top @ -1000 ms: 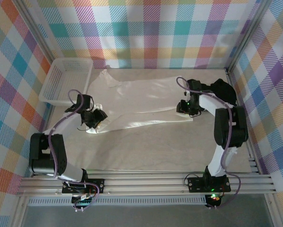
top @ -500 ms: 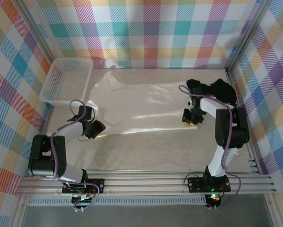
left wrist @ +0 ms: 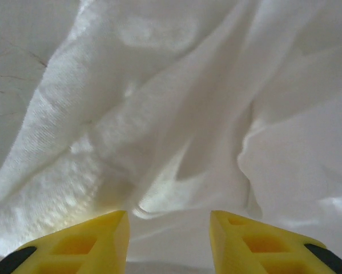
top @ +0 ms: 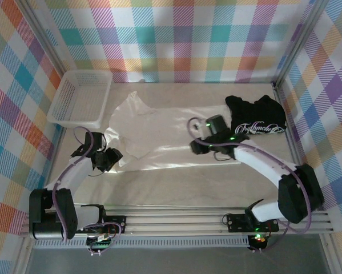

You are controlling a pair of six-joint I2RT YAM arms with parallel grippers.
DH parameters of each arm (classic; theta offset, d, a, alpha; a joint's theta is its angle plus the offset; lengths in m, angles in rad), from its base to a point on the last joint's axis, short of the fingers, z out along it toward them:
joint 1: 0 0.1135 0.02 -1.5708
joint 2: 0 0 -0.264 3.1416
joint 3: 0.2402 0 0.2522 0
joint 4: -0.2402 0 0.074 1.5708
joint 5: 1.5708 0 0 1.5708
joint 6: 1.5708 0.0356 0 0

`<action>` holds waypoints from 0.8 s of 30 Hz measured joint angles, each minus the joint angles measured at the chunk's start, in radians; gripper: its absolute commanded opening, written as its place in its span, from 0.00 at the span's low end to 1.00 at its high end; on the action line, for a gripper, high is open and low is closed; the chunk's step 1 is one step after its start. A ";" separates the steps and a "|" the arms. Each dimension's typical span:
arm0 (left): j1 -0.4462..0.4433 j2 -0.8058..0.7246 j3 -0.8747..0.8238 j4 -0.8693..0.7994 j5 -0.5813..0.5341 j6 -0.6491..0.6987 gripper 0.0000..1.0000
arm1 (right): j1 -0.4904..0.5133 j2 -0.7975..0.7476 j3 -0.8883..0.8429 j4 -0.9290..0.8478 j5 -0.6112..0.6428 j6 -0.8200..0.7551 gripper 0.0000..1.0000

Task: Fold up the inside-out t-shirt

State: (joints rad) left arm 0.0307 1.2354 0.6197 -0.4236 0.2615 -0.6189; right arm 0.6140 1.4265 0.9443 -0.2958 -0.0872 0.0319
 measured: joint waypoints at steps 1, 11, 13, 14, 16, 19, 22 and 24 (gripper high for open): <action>0.012 0.018 0.000 0.007 0.010 -0.002 0.38 | 0.061 0.053 0.031 0.039 -0.007 -0.032 0.54; 0.071 0.052 -0.061 0.063 0.033 -0.002 0.35 | 0.336 0.583 0.452 0.160 -0.005 -0.200 0.62; 0.073 0.052 -0.074 0.068 0.034 -0.002 0.35 | 0.351 0.660 0.528 0.149 0.005 -0.212 0.62; 0.073 0.052 -0.077 0.072 0.034 -0.002 0.35 | 0.357 0.694 0.562 0.137 0.013 -0.219 0.62; 0.073 0.052 -0.082 0.086 0.034 -0.001 0.34 | 0.367 0.752 0.625 0.109 0.033 -0.229 0.61; 0.075 0.050 -0.092 0.102 0.035 0.002 0.34 | 0.374 0.819 0.700 0.063 0.079 -0.231 0.49; 0.076 0.049 -0.106 0.129 0.039 0.002 0.34 | 0.374 0.856 0.748 0.021 0.131 -0.224 0.34; 0.077 0.049 -0.112 0.148 0.045 0.002 0.34 | 0.372 0.859 0.771 0.001 0.161 -0.217 0.26</action>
State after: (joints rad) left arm 0.1074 1.2846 0.5076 -0.2756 0.3065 -0.6167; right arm 0.9855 2.2856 1.7153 -0.2947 0.0734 -0.1848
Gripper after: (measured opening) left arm 0.342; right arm 0.324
